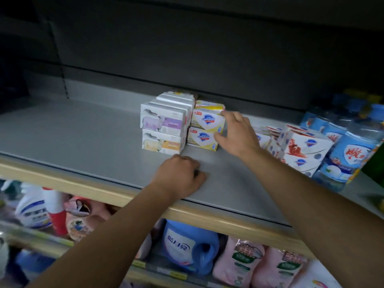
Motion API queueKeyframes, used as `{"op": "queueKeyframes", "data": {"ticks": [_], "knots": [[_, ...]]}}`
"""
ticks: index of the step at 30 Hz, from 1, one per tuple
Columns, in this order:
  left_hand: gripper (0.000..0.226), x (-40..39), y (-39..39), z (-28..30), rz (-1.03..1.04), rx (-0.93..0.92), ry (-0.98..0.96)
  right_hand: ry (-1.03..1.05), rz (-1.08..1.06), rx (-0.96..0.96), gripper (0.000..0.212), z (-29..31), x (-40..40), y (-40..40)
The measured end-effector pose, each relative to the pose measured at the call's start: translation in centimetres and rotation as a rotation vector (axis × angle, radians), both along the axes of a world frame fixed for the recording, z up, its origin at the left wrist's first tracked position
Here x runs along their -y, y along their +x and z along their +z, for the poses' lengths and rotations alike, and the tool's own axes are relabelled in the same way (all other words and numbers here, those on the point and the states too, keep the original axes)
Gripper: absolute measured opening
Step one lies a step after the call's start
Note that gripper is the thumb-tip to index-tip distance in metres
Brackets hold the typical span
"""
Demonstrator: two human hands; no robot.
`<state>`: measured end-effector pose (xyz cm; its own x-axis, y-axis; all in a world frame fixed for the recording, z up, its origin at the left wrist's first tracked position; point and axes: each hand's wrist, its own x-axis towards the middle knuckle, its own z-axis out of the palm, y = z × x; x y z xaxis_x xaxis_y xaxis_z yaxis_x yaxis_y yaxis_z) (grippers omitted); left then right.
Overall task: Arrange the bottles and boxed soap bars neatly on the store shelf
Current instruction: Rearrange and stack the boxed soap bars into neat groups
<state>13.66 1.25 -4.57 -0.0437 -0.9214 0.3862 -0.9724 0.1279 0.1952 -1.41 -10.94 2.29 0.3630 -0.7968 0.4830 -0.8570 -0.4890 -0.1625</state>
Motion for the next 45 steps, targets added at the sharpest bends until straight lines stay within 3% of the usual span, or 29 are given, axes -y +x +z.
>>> {"op": "queueKeyframes", "data": {"ticks": [6, 12, 16, 21, 23, 27, 32, 35, 40, 45], "knots": [[0.037, 0.2, 0.0, -0.2, 0.025, 0.012, -0.028, -0.112, -0.12, -0.146, 0.077, -0.8, 2.8, 1.9], [0.035, 0.4, 0.1, -0.3, 0.028, -0.024, -0.024, -0.295, -0.071, -0.031, 0.062, -2.0, 2.9, 2.0], [0.035, 0.6, 0.4, -0.2, 0.025, -0.125, 0.01, -0.158, 0.015, 0.189, 0.062, -1.7, 1.2, 1.4], [0.053, 0.8, 1.6, 0.4, 0.01, -0.712, -0.034, 0.082, 0.177, 0.503, 0.062, -2.9, -2.7, -1.8], [0.054, 0.7, 1.9, 0.4, -0.083, -0.872, -0.068, 0.207, 0.247, 0.567, 0.06, -4.1, -4.5, -2.7], [0.046, 0.5, 2.2, 0.1, -0.219, -0.89, -0.028, 0.328, 0.376, 0.632, 0.062, -6.1, -7.0, -3.1], [0.024, 0.1, 2.5, 0.4, -0.166, -1.039, -0.054, 0.411, 0.506, 0.643, 0.081, -6.7, -7.9, -3.3], [0.01, -0.3, 2.0, 0.9, -0.136, -1.081, -0.041, 0.425, 0.518, 0.701, 0.071, -6.8, -7.9, -3.4], [0.034, -1.1, 1.7, 1.5, -0.191, -1.125, -0.023, 0.49, 0.319, 0.792, 0.034, -6.3, -7.9, -3.7], [0.057, -1.0, 1.6, 1.3, -0.041, -0.96, -0.031, 0.607, 0.192, 0.815, 0.067, -5.4, -8.2, -3.8]]}}
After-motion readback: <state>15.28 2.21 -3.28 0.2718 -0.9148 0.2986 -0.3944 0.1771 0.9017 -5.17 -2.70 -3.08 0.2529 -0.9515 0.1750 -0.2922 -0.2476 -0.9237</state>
